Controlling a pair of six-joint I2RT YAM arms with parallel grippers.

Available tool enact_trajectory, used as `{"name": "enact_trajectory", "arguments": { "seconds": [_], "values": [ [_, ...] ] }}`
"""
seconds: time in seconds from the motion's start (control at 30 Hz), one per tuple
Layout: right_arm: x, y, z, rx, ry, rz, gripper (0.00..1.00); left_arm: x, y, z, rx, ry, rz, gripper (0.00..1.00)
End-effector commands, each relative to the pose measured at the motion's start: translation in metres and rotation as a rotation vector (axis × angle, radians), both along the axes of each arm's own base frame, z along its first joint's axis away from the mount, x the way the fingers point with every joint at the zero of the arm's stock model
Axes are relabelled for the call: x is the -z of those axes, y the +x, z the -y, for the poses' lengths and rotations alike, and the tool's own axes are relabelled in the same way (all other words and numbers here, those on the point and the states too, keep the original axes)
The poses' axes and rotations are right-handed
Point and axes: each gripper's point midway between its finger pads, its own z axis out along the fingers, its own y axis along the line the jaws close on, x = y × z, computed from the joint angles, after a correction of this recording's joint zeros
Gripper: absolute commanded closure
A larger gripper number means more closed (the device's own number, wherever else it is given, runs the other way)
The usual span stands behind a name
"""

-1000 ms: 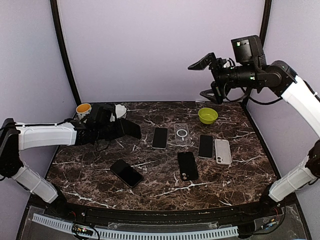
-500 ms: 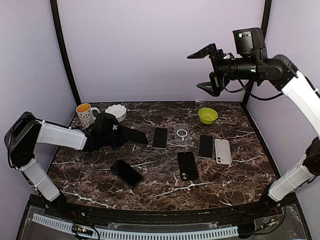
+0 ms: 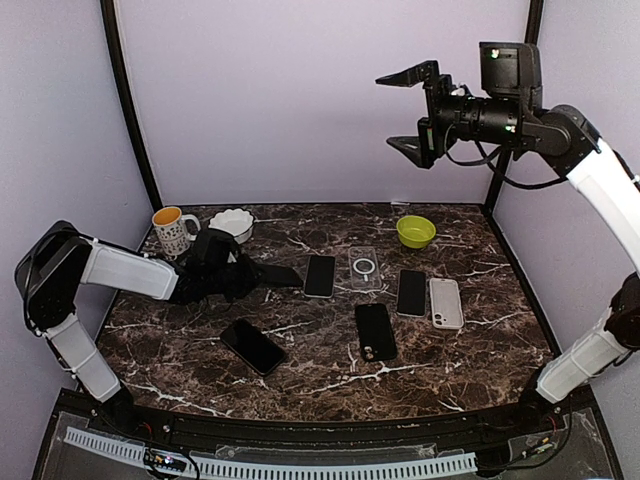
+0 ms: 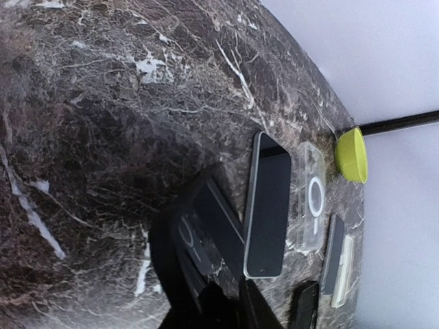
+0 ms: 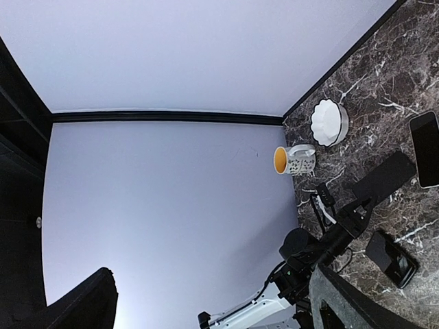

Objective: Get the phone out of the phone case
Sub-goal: Place the phone at the center of the board, then adjust the phone with the phone case at the center of the board.

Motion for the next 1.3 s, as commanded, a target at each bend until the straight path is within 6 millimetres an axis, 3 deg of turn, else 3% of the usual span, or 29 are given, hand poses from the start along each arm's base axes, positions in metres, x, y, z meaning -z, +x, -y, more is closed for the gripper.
{"name": "enact_trajectory", "arguments": {
  "seconds": [0.0,0.17,0.3,0.5,0.63,0.7,0.8,0.93,1.17,1.27],
  "values": [
    [-0.022,-0.003,0.015,0.047,0.041,0.069,0.01,0.014,-0.006,-0.012,0.000,0.066,-0.044,0.66],
    [-0.031,-0.004,0.025,0.078,0.058,0.101,0.01,0.016,-0.013,-0.029,-0.033,0.137,-0.056,0.36],
    [-0.031,-0.003,0.021,0.065,0.062,0.112,0.02,0.010,-0.019,-0.040,-0.034,0.183,-0.043,0.20],
    [-0.017,-0.001,0.014,0.052,0.029,0.115,0.02,-0.006,-0.030,-0.059,-0.006,0.293,0.001,0.15],
    [0.019,0.004,-0.005,-0.021,-0.037,0.195,0.01,-0.010,-0.046,-0.066,0.087,0.388,-0.024,0.16],
    [0.050,0.007,-0.011,-0.037,-0.099,0.223,0.01,-0.008,-0.057,-0.071,0.130,0.440,-0.054,0.16],
    [0.115,0.010,-0.011,-0.043,-0.231,0.213,0.01,-0.001,-0.074,-0.076,0.216,0.497,-0.097,0.17],
    [0.172,0.001,-0.015,-0.086,-0.390,0.232,0.01,0.017,-0.093,-0.071,0.329,0.504,-0.164,0.17],
    [0.216,-0.023,-0.024,-0.197,-0.517,0.282,0.01,0.043,-0.110,-0.057,0.458,0.454,-0.219,0.21],
    [0.233,-0.030,-0.021,-0.227,-0.582,0.281,0.01,0.053,-0.119,-0.060,0.471,0.459,-0.271,0.21]
  ]
}}
